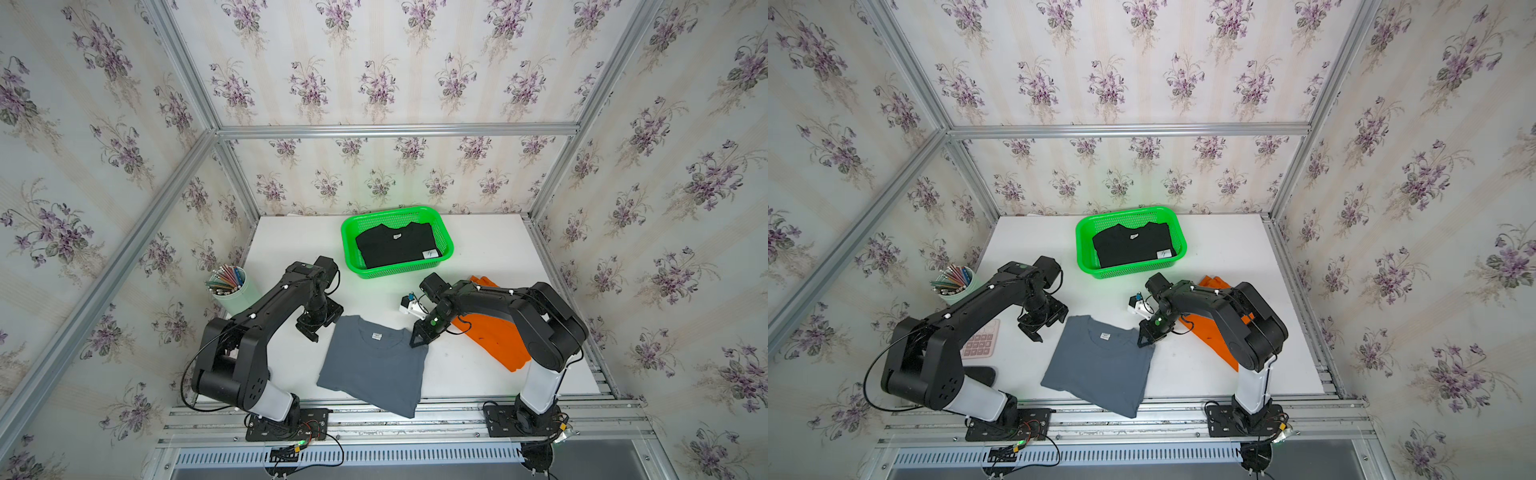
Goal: Put the folded t-shirts into the basket
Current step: Pick up the T-shirt from the center of the board.
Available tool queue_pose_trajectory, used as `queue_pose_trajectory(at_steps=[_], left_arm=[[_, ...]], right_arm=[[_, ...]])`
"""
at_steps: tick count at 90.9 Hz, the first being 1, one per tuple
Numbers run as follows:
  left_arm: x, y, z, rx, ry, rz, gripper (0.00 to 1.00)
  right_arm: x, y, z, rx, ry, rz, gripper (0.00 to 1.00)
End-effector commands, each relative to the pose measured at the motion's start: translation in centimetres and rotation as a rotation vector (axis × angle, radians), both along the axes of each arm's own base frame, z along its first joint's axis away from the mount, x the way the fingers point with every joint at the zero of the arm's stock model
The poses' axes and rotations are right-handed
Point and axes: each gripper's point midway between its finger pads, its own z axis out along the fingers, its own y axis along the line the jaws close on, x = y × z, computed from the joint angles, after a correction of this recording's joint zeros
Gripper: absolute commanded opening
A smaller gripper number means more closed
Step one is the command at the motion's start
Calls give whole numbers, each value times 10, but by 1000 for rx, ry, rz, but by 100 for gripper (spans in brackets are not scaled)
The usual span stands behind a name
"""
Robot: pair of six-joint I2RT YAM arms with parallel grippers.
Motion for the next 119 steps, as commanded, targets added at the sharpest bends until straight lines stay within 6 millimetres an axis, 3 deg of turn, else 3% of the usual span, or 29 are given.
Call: queue_pose_trajectory(at_steps=[1, 16, 33, 43, 61, 79, 92, 119], left_arm=[[4, -2, 2, -3, 3, 9, 77], [7, -14, -4, -56, 26, -20, 77], [6, -37, -8, -102, 28, -34, 77], [9, -55, -6, -135, 20, -36, 77], [1, -86, -4, -165, 84, 57, 77], [23, -100, -12, -150, 67, 128, 77], [40, -110, -10, -178, 29, 131, 77], [47, -104, 22, -174, -96, 171, 78]], right_arm=[[-10, 12, 25, 121, 37, 21, 0], [-10, 19, 54, 218, -2, 7, 0], [-9, 13, 57, 178, -37, -17, 0], [-4, 14, 64, 189, -179, 3, 0], [6, 21, 99, 308, -392, 21, 0], [-4, 28, 124, 415, -532, 97, 0], [-10, 30, 123, 401, -608, 140, 0], [-17, 28, 110, 346, -617, 190, 0]])
